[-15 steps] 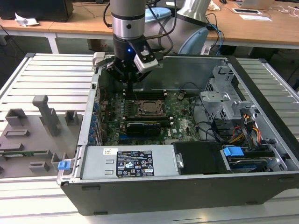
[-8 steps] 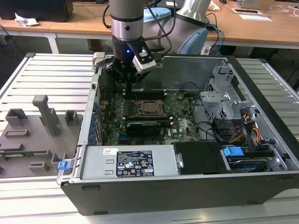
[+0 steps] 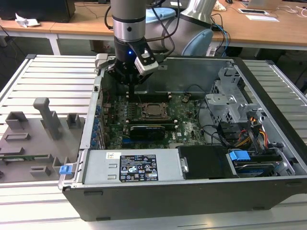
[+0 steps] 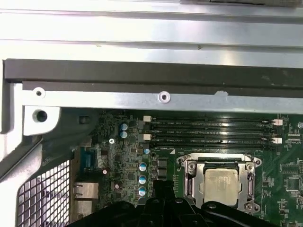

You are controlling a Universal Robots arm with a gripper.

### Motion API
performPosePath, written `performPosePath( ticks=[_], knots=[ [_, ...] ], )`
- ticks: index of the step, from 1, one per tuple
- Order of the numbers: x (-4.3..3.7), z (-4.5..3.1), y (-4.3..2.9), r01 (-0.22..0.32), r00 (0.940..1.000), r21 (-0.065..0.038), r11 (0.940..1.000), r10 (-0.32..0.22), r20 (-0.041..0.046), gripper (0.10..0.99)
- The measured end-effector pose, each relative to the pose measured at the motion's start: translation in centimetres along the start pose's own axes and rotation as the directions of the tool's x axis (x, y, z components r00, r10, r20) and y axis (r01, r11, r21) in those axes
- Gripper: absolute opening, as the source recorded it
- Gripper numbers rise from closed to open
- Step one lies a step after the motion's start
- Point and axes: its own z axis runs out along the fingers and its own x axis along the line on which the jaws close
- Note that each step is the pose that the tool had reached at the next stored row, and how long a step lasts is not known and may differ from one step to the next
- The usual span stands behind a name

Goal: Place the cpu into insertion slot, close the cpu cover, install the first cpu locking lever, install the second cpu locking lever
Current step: 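Install the first cpu locking lever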

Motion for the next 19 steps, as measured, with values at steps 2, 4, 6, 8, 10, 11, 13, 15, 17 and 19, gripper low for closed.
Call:
performPosePath(
  ticks=[2,4,6,8,10,11,13,15,17,19],
  knots=[
    [0.00,0.07,0.21,0.000,1.0000,0.000,1.0000,0.000,-0.0002,0.106],
    [-0.01,0.15,0.59,0.000,1.0000,0.000,1.0000,0.000,-0.0001,0.106],
    [-0.02,0.22,0.94,0.000,1.0000,0.000,1.0000,0.000,0.0000,0.106],
    [-0.02,0.28,1.27,0.000,1.0000,0.000,1.0000,0.000,-0.0002,0.106],
    [-0.08,0.34,1.47,0.000,1.0000,0.000,1.0000,0.000,-0.0001,0.106],
    [-0.31,0.36,1.48,0.000,1.0000,0.000,1.0000,0.000,-0.0001,0.106],
    [-0.76,0.40,1.49,0.000,1.0000,0.000,1.0000,0.000,-0.0001,0.106],
    [-1.20,0.44,1.49,0.000,1.0000,0.000,1.0000,0.000,-0.0001,0.106],
    [-1.69,0.50,1.48,0.000,1.0000,0.000,1.0000,0.000,-0.0001,0.106],
    [-2.21,0.59,1.47,0.000,1.0000,0.000,1.0000,0.000,0.0000,0.106]
  ],
)
